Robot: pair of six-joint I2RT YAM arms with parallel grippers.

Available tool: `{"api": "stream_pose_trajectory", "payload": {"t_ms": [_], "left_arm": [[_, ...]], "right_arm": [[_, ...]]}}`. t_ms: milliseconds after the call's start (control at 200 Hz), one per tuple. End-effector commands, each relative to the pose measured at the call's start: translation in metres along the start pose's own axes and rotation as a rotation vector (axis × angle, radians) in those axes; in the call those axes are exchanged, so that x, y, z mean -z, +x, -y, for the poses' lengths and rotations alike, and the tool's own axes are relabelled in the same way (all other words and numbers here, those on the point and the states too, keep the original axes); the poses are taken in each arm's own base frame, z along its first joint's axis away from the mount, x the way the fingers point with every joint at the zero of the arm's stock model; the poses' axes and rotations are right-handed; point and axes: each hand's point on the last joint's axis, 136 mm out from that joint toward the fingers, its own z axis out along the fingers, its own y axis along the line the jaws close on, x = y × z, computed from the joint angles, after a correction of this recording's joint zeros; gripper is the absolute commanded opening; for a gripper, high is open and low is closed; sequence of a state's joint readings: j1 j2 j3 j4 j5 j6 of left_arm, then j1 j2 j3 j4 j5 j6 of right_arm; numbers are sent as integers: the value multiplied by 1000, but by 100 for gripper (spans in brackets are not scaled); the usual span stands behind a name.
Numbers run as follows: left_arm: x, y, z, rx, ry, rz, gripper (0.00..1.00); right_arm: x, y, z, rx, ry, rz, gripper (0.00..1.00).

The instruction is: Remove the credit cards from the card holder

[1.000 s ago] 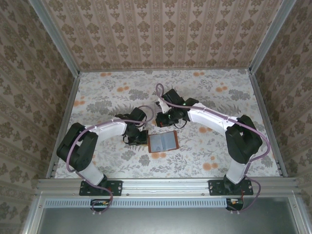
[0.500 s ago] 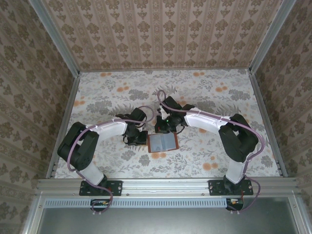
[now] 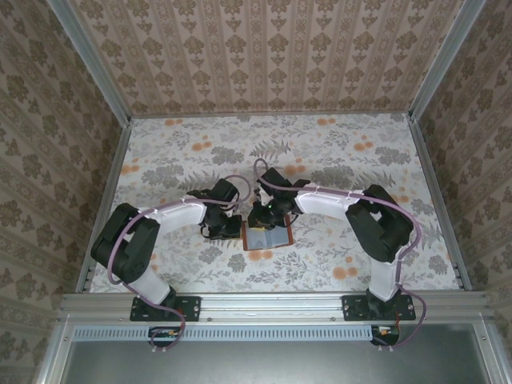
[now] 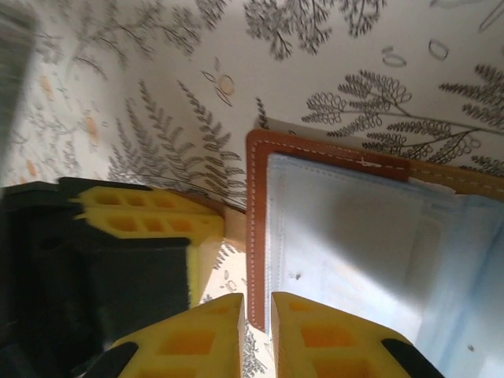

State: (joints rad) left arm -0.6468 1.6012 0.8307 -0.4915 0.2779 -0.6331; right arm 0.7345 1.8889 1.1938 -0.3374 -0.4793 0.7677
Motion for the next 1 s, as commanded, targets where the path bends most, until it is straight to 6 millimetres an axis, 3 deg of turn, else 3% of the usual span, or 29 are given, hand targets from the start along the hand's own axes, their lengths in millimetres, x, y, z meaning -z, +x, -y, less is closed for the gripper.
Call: {"api": "stream_pose_trajectory", "payload": {"t_ms": [0, 195, 510, 645, 995], "left_arm": [[-11, 20, -5, 17, -2, -65, 5], [-13, 23, -6, 18, -1, -78, 5], [-13, 22, -4, 10, 5, -80, 5], [-14, 23, -5, 9, 3, -85, 5], [-15, 23, -4, 6, 4, -93, 5]], "right_arm": [[-11, 8, -2, -4, 21, -39, 20], [-16, 12, 8, 1, 97, -44, 23], [-10, 22, 43, 29, 316, -55, 32], [-3, 22, 50, 51, 391, -42, 41], [13, 21, 56, 129, 539, -15, 49]]}}
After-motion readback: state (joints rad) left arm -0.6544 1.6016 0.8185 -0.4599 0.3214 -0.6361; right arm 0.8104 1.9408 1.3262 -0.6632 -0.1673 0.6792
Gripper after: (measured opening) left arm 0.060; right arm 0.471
